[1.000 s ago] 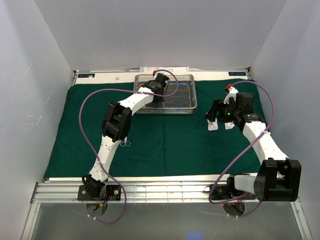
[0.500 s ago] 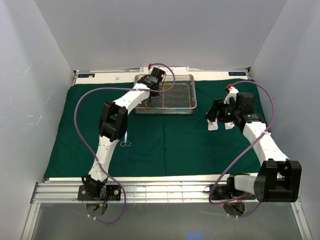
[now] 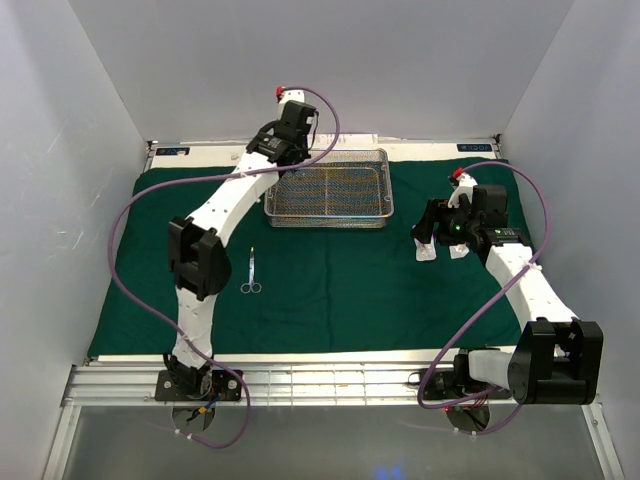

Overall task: Open and lay out the surgical kit
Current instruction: Pick up the medical item from the container, then place the medical item in the surgical kit.

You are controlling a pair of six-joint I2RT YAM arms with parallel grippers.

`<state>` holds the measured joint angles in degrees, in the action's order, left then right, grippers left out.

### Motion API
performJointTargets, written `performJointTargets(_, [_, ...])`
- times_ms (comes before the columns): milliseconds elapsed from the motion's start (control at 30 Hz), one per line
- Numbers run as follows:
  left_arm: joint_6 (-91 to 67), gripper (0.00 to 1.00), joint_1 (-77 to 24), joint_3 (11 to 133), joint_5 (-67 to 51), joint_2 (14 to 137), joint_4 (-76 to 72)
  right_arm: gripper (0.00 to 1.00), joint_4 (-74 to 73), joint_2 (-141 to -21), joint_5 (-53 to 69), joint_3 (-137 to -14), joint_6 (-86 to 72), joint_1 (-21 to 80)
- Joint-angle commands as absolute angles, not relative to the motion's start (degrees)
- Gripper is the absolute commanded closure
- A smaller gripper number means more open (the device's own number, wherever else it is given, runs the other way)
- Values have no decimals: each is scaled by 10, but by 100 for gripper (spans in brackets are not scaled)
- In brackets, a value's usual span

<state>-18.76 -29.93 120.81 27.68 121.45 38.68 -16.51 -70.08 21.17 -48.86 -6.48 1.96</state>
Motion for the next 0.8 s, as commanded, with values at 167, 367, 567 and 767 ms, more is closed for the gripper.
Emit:
performJointTargets(167, [-279, 100, -301, 988, 237, 1002, 440, 26, -165, -689, 201, -508, -62, 21])
performJointTargets(367, [-345, 100, -317, 812, 214, 924, 424, 24, -172, -689, 178, -514, -63, 21])
performJointTargets(567, [-376, 100, -344, 697, 225, 892, 378, 20, -180, -691, 164, -519, -65, 21])
performJointTargets(767, [-378, 100, -364, 632, 238, 907, 303, 20, -180, -696, 174, -519, -67, 22])
